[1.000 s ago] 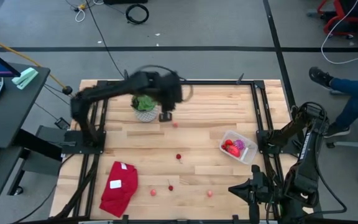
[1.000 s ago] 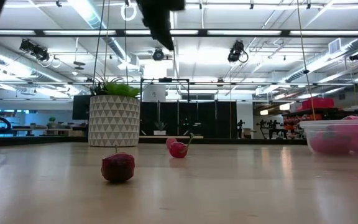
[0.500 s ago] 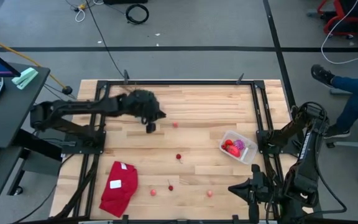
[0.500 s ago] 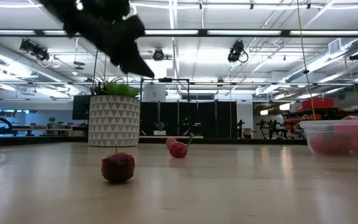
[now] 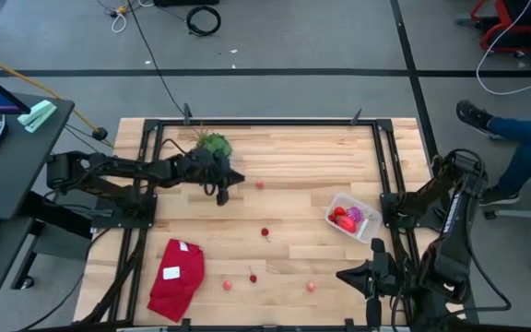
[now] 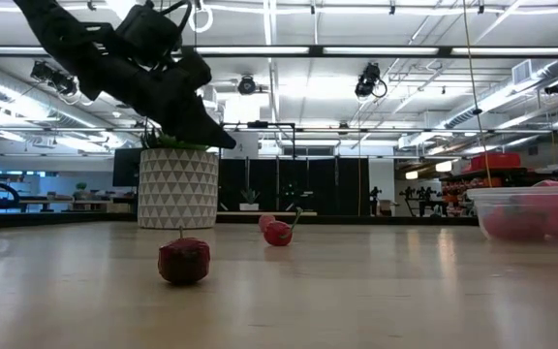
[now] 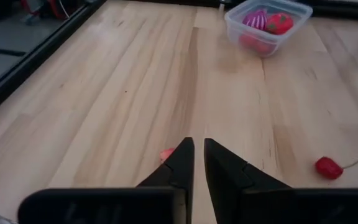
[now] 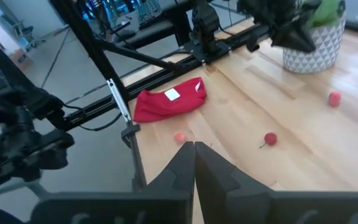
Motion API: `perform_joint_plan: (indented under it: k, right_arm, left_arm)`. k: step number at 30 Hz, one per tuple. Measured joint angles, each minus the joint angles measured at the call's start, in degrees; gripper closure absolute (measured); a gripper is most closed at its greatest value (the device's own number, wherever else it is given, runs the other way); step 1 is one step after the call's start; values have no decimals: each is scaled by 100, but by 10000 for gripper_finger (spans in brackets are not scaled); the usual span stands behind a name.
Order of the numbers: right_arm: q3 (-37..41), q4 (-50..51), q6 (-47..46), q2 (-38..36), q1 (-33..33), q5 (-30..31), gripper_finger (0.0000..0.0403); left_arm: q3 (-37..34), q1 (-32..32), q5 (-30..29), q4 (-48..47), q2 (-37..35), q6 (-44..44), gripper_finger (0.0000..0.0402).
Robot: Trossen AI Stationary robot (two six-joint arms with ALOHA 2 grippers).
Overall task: Pick and placing Produce into tupperware
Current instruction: Put the top pink peach into the transparent bin
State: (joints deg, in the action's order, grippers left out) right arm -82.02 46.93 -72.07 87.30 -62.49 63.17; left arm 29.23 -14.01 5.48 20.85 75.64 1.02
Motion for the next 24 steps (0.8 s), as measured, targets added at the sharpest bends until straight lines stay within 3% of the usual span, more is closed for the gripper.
perform_joint_plan:
  k: [10, 16, 24]
  right_arm:
    - [0, -2, 958, -236, 294, 11, 385]
    - [0, -1, 1249, -247, 547, 10, 385]
    - [0, -1, 1676, -247, 804, -1, 385]
  left_arm:
    - [-4, 538, -2, 198, 10, 245, 314]
    - [279, 659, -617, 476, -31, 1029, 276]
    - [836, 988, -903, 131, 226, -111, 262]
